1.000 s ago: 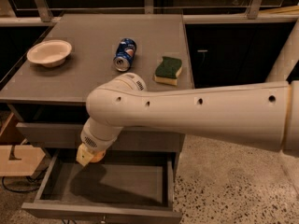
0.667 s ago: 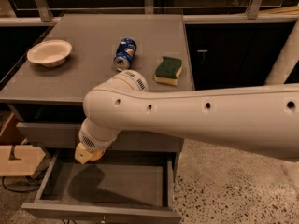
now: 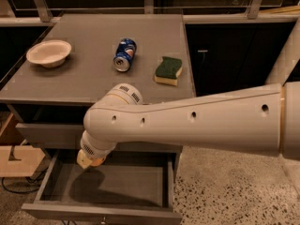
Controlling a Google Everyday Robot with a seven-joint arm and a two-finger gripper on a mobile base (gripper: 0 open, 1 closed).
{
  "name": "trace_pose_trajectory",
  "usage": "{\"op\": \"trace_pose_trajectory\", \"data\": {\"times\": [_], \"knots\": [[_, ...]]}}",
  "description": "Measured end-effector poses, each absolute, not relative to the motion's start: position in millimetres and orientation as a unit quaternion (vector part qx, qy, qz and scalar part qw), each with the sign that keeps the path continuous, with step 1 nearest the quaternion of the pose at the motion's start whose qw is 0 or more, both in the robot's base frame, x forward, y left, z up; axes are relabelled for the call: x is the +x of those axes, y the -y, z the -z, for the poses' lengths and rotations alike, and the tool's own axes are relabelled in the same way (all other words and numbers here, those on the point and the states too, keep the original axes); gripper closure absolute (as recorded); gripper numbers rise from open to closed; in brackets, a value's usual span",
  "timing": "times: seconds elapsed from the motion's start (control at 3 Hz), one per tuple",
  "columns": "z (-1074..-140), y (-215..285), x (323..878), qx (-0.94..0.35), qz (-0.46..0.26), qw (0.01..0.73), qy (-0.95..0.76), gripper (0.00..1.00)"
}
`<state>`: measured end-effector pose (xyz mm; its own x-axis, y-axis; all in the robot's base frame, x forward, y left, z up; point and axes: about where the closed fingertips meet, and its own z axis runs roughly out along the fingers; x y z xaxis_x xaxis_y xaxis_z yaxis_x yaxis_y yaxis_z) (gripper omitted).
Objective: Place orange into middle drawer
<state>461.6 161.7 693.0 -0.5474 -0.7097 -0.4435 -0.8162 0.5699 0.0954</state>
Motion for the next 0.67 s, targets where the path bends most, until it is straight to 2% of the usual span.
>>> {"op": "trace_pose_trajectory", "data": {"times": [0.67], "knots": [[-663.4, -161.8, 466.6, -0.425, -0.151, 0.161, -0.878, 1.00]]}}
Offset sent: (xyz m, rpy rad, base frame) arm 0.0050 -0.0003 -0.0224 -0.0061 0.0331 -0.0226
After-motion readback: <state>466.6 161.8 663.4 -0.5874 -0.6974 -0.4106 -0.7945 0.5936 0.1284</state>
